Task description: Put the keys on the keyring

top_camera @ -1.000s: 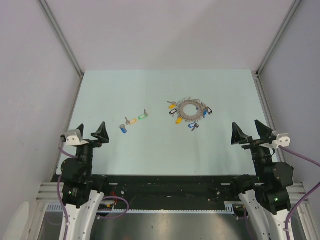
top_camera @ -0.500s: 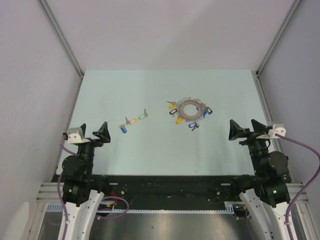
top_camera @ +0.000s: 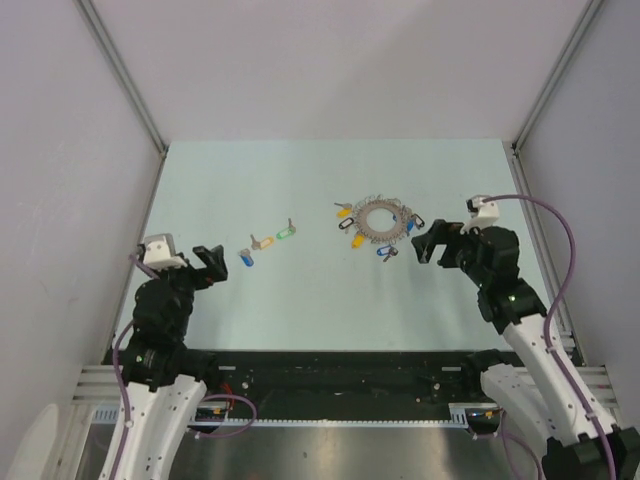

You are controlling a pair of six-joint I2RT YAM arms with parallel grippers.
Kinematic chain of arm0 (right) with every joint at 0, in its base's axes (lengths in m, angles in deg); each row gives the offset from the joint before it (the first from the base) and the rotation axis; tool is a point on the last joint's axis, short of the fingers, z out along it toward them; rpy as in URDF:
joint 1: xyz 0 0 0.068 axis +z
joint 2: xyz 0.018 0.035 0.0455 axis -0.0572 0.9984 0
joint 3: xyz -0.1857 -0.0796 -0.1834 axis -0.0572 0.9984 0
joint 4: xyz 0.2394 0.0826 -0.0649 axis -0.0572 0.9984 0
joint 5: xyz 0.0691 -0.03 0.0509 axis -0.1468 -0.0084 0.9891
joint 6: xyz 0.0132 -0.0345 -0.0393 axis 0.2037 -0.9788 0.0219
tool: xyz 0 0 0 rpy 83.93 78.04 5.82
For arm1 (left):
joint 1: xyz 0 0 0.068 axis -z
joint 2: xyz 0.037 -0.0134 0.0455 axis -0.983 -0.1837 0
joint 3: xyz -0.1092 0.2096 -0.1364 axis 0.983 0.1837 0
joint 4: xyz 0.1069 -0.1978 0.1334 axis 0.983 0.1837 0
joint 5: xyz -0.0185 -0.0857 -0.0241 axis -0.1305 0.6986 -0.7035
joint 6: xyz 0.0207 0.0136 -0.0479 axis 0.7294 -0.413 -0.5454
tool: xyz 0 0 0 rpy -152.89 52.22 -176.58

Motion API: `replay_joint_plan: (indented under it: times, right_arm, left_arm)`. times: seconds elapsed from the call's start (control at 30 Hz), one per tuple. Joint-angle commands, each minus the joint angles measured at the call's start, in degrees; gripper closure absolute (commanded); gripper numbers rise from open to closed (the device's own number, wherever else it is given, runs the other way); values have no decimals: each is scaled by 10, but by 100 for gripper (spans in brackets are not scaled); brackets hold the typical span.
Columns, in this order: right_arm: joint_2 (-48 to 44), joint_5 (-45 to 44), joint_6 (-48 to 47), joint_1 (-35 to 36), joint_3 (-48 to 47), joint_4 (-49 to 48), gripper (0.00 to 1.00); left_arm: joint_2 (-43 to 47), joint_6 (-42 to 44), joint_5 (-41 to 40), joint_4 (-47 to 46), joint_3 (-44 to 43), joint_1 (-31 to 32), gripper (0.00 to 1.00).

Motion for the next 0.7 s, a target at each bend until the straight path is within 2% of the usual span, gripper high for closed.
replay_joint_plan:
  times: [0.0, 0.2, 0.47, 0.67]
  right_arm:
    - [107, 52, 33, 1, -35, -87, 0]
    - [319, 29, 11, 21, -106, -119, 0]
    - [509, 16, -33, 69, -197, -211, 0]
    - [636, 41, -53, 94, -279, -221, 0]
  left_arm:
    - [-66, -25, 10, 50, -32, 2, 0]
    - [-74, -38, 22, 28, -23, 2, 0]
    - [-77, -42, 19, 25, -20, 1, 0]
    - [-87, -42, 23, 23, -19, -2, 0]
